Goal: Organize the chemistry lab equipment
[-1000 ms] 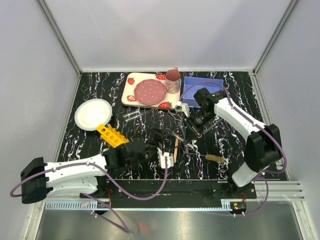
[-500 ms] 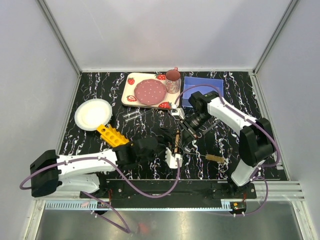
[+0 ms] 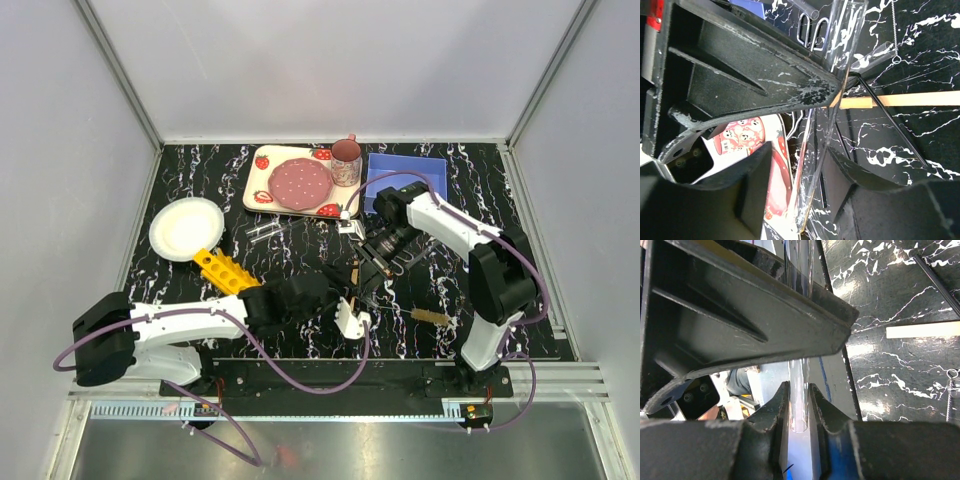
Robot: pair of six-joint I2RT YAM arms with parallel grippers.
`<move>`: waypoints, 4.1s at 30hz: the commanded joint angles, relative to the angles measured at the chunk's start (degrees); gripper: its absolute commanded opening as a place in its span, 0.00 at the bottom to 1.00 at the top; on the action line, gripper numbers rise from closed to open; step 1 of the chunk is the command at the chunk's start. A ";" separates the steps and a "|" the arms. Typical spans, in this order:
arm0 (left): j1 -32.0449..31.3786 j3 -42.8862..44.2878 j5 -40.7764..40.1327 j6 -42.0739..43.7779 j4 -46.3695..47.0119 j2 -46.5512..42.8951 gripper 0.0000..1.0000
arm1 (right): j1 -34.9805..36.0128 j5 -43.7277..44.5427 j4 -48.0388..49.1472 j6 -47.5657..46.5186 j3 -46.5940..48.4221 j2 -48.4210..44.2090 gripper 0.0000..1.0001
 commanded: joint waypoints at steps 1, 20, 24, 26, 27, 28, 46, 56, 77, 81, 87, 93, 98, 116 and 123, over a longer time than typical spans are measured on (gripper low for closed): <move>-0.33 2.75 -0.85 2.56 0.95 -0.33 0.45 | 0.67 -3.13 -3.27 -2.73 2.05 1.21 0.16; -0.33 1.17 4.34 -0.87 -1.78 -3.40 0.12 | 0.67 -7.35 -9.51 -7.83 4.69 6.13 0.29; -0.33 -0.23 5.13 -3.24 -1.87 -4.64 0.11 | 0.67 -7.53 -9.51 -7.74 5.30 5.96 0.38; -0.33 -0.85 5.31 -3.77 -1.78 -4.99 0.11 | 0.67 -7.35 -9.51 -7.66 5.48 5.96 0.43; -0.33 -1.03 5.39 -4.03 -1.78 -5.51 0.11 | 0.67 -7.26 -9.51 -7.66 5.57 5.96 0.45; -0.33 -1.38 5.48 -4.29 -1.69 -5.52 0.11 | 0.58 -7.17 -9.42 -7.57 5.74 5.87 0.48; 3.45 -4.63 15.76 -18.44 -3.71 -12.55 0.12 | -0.73 16.11 -0.90 -2.12 16.72 -5.29 0.78; 11.88 -6.74 32.97 -36.36 1.28 -18.79 0.13 | -2.14 11.21 4.45 -17.80 15.95 -16.34 0.83; 21.29 -18.51 40.65 -82.14 53.31 -15.72 0.16 | -1.61 -17.61 27.74 -11.02 3.81 -19.01 1.00; 21.38 -20.18 36.61 -87.17 62.36 -12.47 0.17 | -1.00 -19.74 38.37 1.99 1.62 -18.30 1.00; 21.38 -21.77 29.66 -94.20 74.50 -7.72 0.18 | -0.74 -19.48 57.00 22.99 -2.51 -18.04 0.99; 19.54 -20.72 21.40 -92.98 75.48 -6.66 0.18 | -0.82 -17.81 93.43 57.85 -12.33 -17.34 0.93; 17.34 -19.57 15.42 -91.40 74.51 -6.40 0.18 | -0.91 -16.14 123.37 81.90 -16.58 -15.67 0.91; 14.26 -15.36 4.08 -94.82 72.49 -2.01 0.19 | -0.47 -13.41 114.16 75.32 -16.76 -16.02 0.65; 14.17 -14.74 2.06 -95.71 73.02 -0.34 0.19 | 0.14 -13.77 109.33 71.72 -16.14 -16.28 0.29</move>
